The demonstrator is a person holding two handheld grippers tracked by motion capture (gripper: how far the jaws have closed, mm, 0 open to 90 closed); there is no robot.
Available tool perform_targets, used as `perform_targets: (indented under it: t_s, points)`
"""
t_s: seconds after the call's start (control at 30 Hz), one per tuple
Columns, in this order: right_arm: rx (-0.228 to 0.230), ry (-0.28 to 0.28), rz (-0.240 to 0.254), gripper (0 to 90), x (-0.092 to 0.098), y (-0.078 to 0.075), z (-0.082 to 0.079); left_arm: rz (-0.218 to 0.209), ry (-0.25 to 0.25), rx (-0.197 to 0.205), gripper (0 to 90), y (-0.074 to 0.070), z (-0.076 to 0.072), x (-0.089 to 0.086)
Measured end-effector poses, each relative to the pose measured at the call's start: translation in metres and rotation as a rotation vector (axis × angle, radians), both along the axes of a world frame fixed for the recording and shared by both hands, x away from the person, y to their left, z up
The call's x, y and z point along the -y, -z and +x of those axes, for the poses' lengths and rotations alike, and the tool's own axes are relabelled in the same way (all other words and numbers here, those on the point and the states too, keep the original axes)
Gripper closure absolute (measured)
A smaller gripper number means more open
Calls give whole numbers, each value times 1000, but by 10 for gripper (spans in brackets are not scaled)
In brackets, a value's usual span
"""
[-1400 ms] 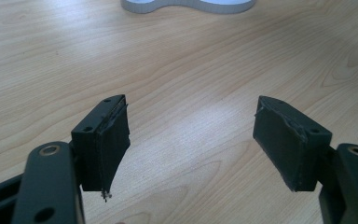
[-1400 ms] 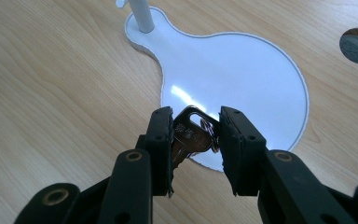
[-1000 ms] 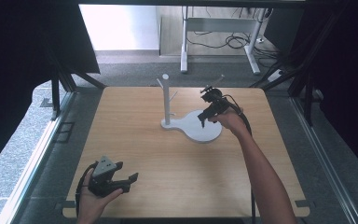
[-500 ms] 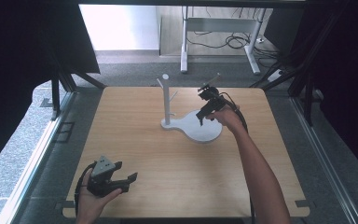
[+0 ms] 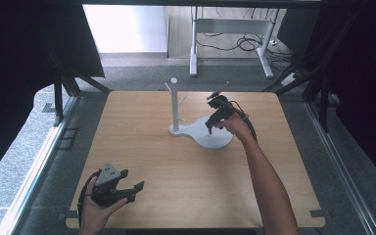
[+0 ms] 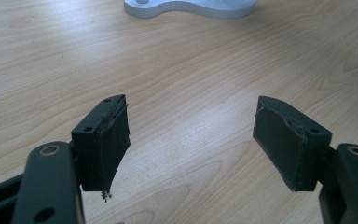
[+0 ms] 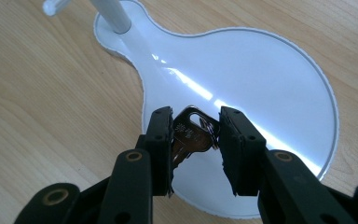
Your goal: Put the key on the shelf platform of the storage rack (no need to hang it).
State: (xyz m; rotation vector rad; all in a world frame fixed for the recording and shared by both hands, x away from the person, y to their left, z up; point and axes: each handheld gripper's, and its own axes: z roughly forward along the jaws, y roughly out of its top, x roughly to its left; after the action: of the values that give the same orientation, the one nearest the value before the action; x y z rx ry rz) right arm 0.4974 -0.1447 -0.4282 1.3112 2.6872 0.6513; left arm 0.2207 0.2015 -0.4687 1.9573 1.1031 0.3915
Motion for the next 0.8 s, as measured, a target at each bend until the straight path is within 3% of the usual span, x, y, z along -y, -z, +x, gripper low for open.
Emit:
perform_targets:
  t_s: [0.8]
  points:
    - [-32, 40, -21, 660, 6, 38, 10, 11, 5, -4, 271, 1, 0, 1]
